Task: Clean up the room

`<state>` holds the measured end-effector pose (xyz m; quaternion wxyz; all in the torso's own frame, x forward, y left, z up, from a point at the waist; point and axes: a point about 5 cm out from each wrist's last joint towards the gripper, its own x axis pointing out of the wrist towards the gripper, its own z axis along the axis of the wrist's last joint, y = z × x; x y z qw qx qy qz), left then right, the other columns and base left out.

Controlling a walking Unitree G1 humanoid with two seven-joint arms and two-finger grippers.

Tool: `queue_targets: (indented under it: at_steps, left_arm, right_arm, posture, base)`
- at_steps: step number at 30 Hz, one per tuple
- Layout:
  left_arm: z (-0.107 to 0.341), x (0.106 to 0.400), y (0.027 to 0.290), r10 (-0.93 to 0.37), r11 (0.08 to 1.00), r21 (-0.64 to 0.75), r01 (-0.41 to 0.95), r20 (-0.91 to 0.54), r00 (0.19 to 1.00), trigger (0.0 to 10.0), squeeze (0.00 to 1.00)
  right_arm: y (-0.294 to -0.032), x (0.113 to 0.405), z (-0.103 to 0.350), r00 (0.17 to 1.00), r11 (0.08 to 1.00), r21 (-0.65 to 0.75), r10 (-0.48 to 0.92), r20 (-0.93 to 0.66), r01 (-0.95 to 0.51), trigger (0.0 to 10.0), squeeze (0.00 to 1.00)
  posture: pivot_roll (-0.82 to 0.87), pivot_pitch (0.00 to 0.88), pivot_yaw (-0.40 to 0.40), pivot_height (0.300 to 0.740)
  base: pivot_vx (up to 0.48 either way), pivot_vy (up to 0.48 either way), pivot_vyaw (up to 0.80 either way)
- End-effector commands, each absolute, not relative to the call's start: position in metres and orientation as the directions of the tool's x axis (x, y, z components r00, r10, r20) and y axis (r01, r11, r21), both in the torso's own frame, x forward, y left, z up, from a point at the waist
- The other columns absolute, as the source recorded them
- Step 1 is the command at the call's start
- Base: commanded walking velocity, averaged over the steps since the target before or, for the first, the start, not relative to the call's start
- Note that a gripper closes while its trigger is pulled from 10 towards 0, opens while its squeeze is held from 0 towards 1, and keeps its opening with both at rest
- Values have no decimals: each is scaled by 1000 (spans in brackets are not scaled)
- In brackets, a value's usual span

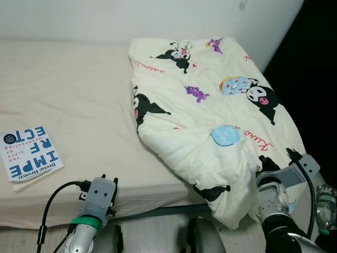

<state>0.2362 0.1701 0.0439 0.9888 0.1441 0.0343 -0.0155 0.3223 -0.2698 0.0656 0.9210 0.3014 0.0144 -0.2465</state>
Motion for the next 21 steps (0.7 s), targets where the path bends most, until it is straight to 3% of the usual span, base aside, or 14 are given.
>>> queue_targets:
  at_steps: [1,4,5,6,7,10,11,17,18,19,21]
  left_arm:
    - [40,232,175,-1,956,293,28,-90,996,10000,0]
    - [40,233,177,10,955,296,18,-93,996,10000,0]
    - [40,235,178,15,955,296,14,-93,996,10000,0]
    - [41,236,180,25,955,295,3,-93,995,10000,0]
    - [41,236,181,33,956,295,-5,-92,995,10000,0]
    - [41,237,182,38,955,295,-10,-92,995,10000,0]
    - [41,236,184,46,955,296,-17,-92,995,10000,0]
    - [40,234,190,80,955,294,-49,-96,992,10000,0]
    - [40,234,194,104,953,294,-71,-98,990,10000,0]
    - [40,234,194,104,953,294,-71,-98,990,10000,0]
    - [41,235,204,153,950,289,-122,-90,984,10000,0]
  right_arm:
    - [-267,322,60,886,752,471,-411,-213,462,10000,1000]
    - [-260,323,56,901,812,392,-364,-237,431,10000,1000]
    - [-255,324,55,911,835,374,-331,-246,404,0,1000]
    - [-249,326,54,921,852,366,-298,-250,375,0,1000]
    - [-245,327,54,929,863,363,-271,-252,350,0,835]
    - [-243,328,54,933,868,364,-256,-252,337,0,835]
    - [-239,329,54,940,877,365,-230,-252,312,0,0]
    - [-224,333,53,964,905,377,-109,-245,198,0,0]
    - [-214,334,53,972,921,373,-21,-235,110,0,0]
    - [-214,334,53,972,921,373,-21,-235,110,0,0]
    - [-193,333,51,965,912,401,174,-196,-83,0,0]
  posture:
    - [65,72,-1,606]
    - [67,73,0,606]
    - [70,75,-3,606]
    - [72,75,-4,606]
    - [72,75,-4,606]
    - [73,75,-6,606]
    - [73,76,-7,606]
    - [69,76,-11,606]
    - [67,76,-12,606]
    - [67,76,-12,606]
    - [67,77,-15,606]
  base:
    - [0,0,0]
    - [0,0,0]
    - [0,0,0]
    - [0,0,0]
    - [0,0,0]
    - [0,0,0]
    - [0,0,0]
    - [0,0,0]
    - [0,0,0]
    - [0,0,0]
    - [0,0,0]
